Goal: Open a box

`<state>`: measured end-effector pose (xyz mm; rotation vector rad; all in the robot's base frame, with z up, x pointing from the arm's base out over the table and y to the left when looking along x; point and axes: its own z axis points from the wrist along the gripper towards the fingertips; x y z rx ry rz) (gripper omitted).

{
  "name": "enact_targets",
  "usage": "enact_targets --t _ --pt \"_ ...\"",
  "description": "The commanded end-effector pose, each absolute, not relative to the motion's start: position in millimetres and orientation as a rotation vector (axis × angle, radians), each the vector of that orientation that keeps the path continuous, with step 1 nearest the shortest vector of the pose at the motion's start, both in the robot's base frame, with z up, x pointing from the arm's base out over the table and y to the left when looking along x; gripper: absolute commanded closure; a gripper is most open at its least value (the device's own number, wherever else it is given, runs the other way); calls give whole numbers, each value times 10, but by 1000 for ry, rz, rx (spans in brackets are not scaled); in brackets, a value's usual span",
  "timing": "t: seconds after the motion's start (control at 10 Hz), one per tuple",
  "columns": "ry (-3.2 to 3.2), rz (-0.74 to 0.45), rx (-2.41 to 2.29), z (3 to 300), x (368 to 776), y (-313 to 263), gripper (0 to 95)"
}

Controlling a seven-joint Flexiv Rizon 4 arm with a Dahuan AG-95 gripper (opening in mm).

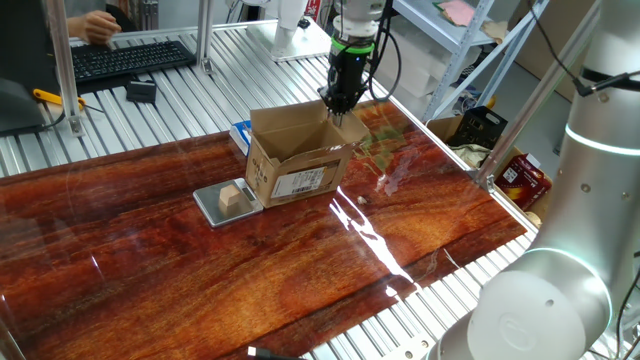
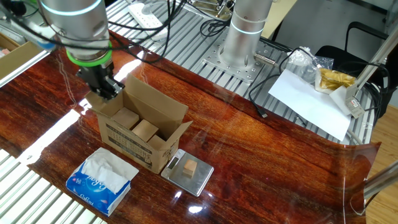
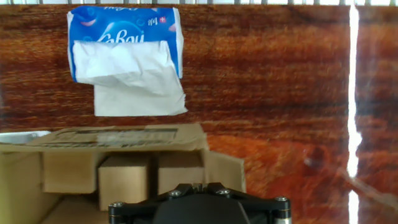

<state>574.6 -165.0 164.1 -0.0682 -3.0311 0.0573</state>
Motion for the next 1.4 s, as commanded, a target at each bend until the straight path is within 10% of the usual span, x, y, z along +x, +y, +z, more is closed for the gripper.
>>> enact_targets --t 0.1,1.4 --pt "-3015 35 -132 1718 5694 -1535 950" --pt "-3002 -85 -343 2011 5624 -1233 950"
